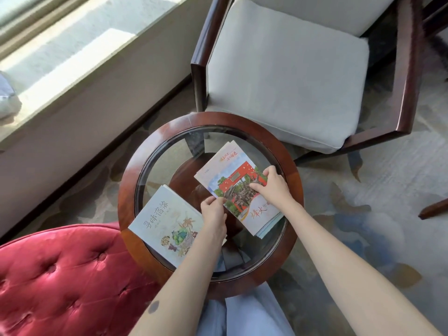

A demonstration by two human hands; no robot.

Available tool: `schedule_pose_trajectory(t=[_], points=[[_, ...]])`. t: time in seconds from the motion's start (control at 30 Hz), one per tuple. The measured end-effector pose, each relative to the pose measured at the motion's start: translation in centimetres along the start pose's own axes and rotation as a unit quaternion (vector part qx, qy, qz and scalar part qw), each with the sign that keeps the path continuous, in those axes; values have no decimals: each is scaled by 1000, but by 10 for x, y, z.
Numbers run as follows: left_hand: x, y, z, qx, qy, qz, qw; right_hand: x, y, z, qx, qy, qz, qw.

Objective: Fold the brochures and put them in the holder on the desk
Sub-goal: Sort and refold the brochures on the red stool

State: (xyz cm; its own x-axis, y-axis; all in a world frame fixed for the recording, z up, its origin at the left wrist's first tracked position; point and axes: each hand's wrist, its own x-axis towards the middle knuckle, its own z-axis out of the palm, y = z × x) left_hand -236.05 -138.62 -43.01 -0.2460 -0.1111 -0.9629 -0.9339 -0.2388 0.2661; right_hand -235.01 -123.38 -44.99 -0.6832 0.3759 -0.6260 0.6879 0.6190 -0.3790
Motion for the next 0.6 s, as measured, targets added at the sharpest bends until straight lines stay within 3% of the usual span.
schedule_pose_trajectory(t=[0.23, 0.4, 0.5, 0.6], points=[[-5, 10, -5, -35, 5, -34, 999, -5, -10, 0, -25, 1, -19, 1000], [-10, 10, -9, -11, -7, -41, 999, -4, -10, -6, 24, -57, 4, 998], [-10, 8, -9, 25, -2, 17, 1000, -6, -11, -7, 59, -47, 1, 997], [-17, 11, -8, 54, 6, 125, 991, -8, -16, -10, 117, -17, -10, 993]])
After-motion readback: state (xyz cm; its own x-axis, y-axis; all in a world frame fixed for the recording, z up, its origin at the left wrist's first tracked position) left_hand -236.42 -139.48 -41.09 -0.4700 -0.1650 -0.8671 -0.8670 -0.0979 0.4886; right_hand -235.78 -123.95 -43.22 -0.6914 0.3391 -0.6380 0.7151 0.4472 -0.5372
